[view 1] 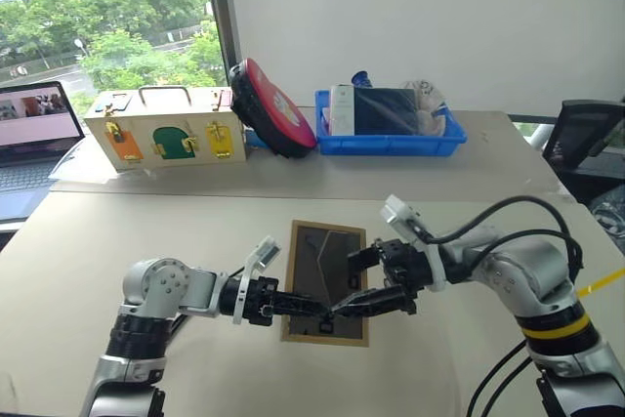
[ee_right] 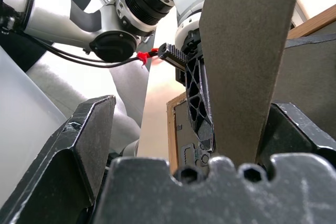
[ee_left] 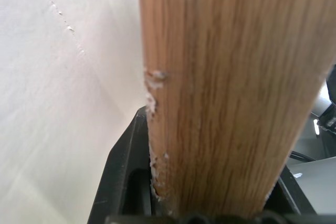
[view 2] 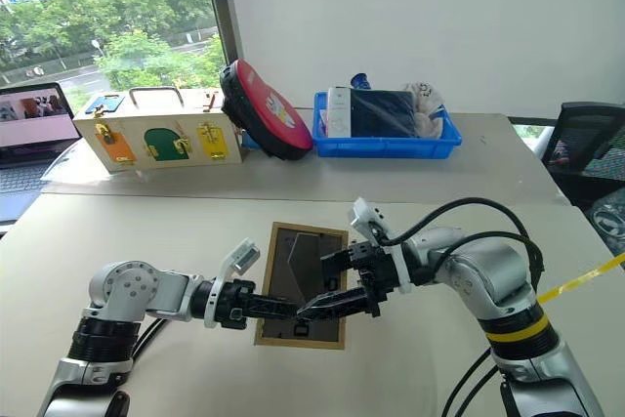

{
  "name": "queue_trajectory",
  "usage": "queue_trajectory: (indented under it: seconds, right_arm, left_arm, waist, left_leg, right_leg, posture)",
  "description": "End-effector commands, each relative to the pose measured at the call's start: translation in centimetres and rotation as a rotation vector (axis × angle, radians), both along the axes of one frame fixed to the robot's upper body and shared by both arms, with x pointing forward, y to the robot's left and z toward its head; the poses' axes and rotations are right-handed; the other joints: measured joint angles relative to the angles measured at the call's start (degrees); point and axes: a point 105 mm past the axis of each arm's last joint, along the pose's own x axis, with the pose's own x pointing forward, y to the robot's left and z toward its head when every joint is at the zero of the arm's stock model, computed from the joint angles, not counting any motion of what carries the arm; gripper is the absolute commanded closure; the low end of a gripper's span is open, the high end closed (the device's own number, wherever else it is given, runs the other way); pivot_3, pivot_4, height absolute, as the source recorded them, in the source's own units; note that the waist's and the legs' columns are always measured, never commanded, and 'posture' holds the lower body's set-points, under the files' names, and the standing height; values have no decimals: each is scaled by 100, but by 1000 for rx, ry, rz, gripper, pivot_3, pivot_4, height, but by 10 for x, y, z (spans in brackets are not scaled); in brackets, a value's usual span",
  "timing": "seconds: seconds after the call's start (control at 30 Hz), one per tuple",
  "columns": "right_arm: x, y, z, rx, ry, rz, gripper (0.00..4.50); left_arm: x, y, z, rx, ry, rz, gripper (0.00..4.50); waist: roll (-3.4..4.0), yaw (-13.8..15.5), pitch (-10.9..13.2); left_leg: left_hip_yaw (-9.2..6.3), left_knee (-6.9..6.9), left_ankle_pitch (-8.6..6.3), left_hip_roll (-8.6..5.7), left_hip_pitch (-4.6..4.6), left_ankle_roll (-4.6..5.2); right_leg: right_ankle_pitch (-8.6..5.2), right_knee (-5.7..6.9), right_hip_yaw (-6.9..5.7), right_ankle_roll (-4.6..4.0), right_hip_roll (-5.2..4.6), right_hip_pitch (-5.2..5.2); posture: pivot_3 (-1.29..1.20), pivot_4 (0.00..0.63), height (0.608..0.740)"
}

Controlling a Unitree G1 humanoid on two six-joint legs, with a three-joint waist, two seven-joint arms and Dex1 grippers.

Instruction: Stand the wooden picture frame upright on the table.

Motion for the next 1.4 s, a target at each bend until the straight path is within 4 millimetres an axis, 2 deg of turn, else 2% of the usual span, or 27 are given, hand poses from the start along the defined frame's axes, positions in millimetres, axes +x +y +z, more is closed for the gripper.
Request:
queue_trajectory:
  seconds: [0.03, 0.27, 0.5, 0.73, 0.77, 0.8, 0.83, 0.87, 0.97, 1.1, 1.23, 1.3, 1.4]
  right_arm:
    - [-7, -5, 12, 30, -44, 7, 32]
    - [7, -18, 13, 14, -102, -124, 32]
    - [25, -56, 20, -43, -197, -323, 32]
    - [42, -72, 26, -166, -578, -470, 32]
    - [46, -73, 31, -190, -726, -474, 32]
    - [50, -76, 38, -249, -945, -465, 32]
    - [49, -77, 48, -287, -1176, -418, 32]
    - [45, -78, 53, -317, -1336, -364, 32]
    - [38, -83, 46, -415, -1721, -202, 32]
    - [29, -84, 17, -403, -1864, -114, 32]
    - [23, -68, -11, -344, -1955, -63, 32]
    - [23, -61, -17, -309, -1967, -66, 32]
    - [27, -48, -9, -231, -2032, -111, 32]
  left_arm:
    - [0, 2, 12, -47, -23, -14, 3389]
    - [-4, 2, 14, -67, -5, -42, 3389]
    - [-5, 8, 20, -98, 17, -54, 3389]
    - [-5, 13, 24, -126, 56, -61, 3389]
    - [-6, 15, 25, -142, 70, -64, 3389]
    - [-5, 18, 26, -152, 87, -64, 3389]
    - [-4, 20, 27, -155, 96, -63, 3389]
    - [-2, 22, 30, -164, 104, -59, 3389]
    - [7, 22, 38, -189, 106, -49, 3389]
    - [10, 18, 45, -208, 96, -66, 3389]
    - [7, 18, 48, -221, 96, -78, 3389]
    - [7, 20, 47, -219, 98, -74, 3389]
    - [6, 22, 46, -217, 100, -72, 3389]
  waist:
    - [0, -1, 0]
    - [0, -5, 0]
    - [-1, 3, 1]
    - [-1, -16, 1]
    - [-1, -18, 1]
    - [-1, -20, 1]
    - [0, -17, 1]
    - [2, -12, 3]
    - [2, 21, 3]
    - [2, 46, 3]
    - [3, -11, 3]
    - [3, -34, 3]
    - [4, -30, 4]
  left_leg:
    - [0, 0, 0, -1, 0, 0]
    - [0, 1, 0, 0, 0, 0]
    - [0, 1, 0, 0, -1, 0]
    - [0, 0, 0, 0, -1, 0]
    - [0, 0, 0, 0, -1, 0]
    - [0, 0, 0, 0, -1, 0]
    - [0, 1, 0, 0, -1, 0]
    - [0, 1, 0, -1, -1, 0]
    - [2, 0, 1, -2, -2, -1]
    - [1, 0, 3, -3, -2, -4]
    - [0, -1, 10, -2, 0, -16]
    - [-2, -3, 18, -1, 4, -26]
    - [-4, 2, 25, -3, 6, -27]
  right_leg:
    - [0, 0, 0, 0, 0, 0]
    - [0, 0, 0, 0, 0, 0]
    - [0, -1, 0, 0, -1, 0]
    - [-1, -1, 1, 1, 0, -2]
    - [-1, 0, 1, 1, 0, -2]
    - [-1, 0, 1, 1, 0, -2]
    - [-1, 0, 1, 1, 0, -3]
    - [-1, 1, 1, 2, 0, -4]
    - [-2, -2, 0, 4, -1, -6]
    - [-1, -4, 0, 3, -2, -2]
    - [0, 8, 1, 0, 0, -4]
    - [1, 19, 1, -2, 2, -5]
    - [2, 36, 1, -3, 2, -5]
  posture:
    - [0, 150, 735]
    - [0, 150, 735]
    - [0, 150, 735]
    - [0, 150, 735]
    - [0, 150, 735]
    - [0, 150, 735]
    - [0, 150, 735]
    - [0, 150, 735]
    - [0, 150, 735]
    - [0, 150, 735]
    - [0, 150, 735]
    - [0, 150, 735]
    - [0, 150, 735]
